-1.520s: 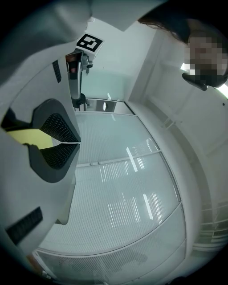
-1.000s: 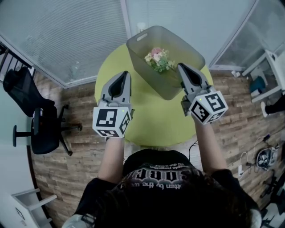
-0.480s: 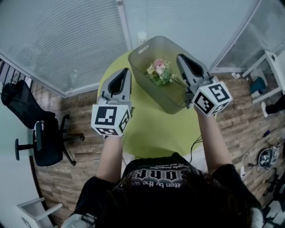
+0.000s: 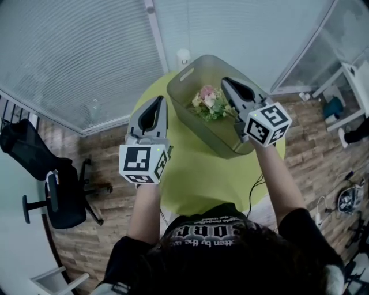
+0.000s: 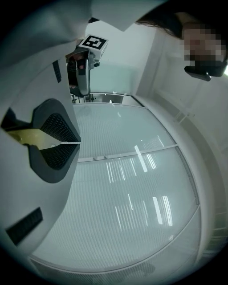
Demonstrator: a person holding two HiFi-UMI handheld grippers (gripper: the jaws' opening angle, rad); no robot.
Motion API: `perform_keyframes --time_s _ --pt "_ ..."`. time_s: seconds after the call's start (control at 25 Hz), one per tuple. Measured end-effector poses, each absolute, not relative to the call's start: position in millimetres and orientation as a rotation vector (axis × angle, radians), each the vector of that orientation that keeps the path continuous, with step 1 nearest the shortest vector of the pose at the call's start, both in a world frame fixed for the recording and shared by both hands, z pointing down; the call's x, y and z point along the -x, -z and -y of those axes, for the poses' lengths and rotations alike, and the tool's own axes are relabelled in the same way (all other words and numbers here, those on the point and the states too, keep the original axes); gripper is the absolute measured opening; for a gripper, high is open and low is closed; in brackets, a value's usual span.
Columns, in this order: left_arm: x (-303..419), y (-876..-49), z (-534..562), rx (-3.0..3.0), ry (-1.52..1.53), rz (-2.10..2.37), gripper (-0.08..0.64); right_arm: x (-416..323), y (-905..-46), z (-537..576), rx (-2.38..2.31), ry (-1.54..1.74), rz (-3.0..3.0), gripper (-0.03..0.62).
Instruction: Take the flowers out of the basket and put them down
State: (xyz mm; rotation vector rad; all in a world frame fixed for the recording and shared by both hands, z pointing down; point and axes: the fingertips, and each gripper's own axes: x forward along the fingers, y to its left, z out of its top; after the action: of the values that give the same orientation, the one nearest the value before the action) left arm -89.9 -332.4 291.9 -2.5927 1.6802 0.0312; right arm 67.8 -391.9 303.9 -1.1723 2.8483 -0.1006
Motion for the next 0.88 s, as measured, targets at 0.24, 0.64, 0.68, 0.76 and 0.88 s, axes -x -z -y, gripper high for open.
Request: perform_keyframes --time_s 0.24,0.64,0.68,0.76,0.88 --pt "98.0 -301.2 346.0 2.598 -0.038 -1.687 0.002 -62.9 -346.8 418.9 1.123 0.126 -2.998 0.033" --pt "115.7 -324.0 362.1 2.629 -0.031 -1.722 0.002 -48.8 -436.6 470.0 1.138 0.248 -3.224 0.24" --pt "116.1 -325.7 363.8 2.638 -0.035 -1.721 0.002 -50.8 -446.8 475.1 1.162 0.27 -3.246 0.252" --pt "117.6 -329.2 367.0 2.651 -0.038 -1.72 0.002 -52.9 -466.4 482.5 1.197 0.34 -3.271 0.275" --pt "119.1 -333.1 372.4 2.658 -0.03 -1.712 0.002 -49.4 -489.4 489.0 1.227 0.426 -3.28 0.299"
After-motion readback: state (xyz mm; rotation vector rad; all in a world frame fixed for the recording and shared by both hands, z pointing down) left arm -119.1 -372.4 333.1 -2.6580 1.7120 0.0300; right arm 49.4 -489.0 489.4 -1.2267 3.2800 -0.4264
